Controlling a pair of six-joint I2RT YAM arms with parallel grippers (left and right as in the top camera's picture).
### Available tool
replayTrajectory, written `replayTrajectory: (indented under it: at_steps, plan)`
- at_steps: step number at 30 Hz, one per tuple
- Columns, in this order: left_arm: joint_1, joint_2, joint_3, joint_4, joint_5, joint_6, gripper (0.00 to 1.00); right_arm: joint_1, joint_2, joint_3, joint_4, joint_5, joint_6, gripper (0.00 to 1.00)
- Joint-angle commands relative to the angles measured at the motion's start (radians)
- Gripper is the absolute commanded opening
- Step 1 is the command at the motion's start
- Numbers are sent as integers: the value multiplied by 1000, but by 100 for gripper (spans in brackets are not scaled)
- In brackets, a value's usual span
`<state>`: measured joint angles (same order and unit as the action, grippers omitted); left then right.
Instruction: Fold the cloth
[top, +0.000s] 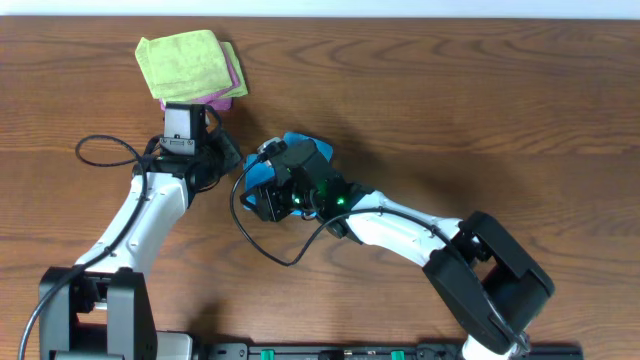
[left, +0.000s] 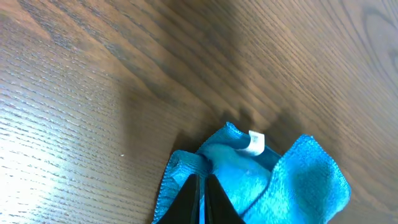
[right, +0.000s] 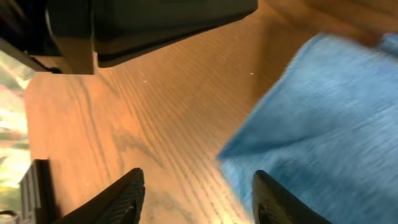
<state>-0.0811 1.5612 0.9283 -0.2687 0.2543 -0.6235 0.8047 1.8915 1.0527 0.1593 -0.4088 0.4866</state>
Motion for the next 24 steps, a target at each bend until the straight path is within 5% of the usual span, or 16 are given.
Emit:
replayTrajectory:
  at_steps: [1, 11, 24]
  plan:
    - [10, -21, 19, -5, -18, 18, 6, 7, 7, 23, -11, -37, -2, 61]
    - [68, -90, 19, -20, -18, 19, 17, -69, -54, 76, 3, -108, -4, 68]
    - [68, -110, 19, -23, 13, 18, 26, -70, -60, 87, -197, 76, -103, 72]
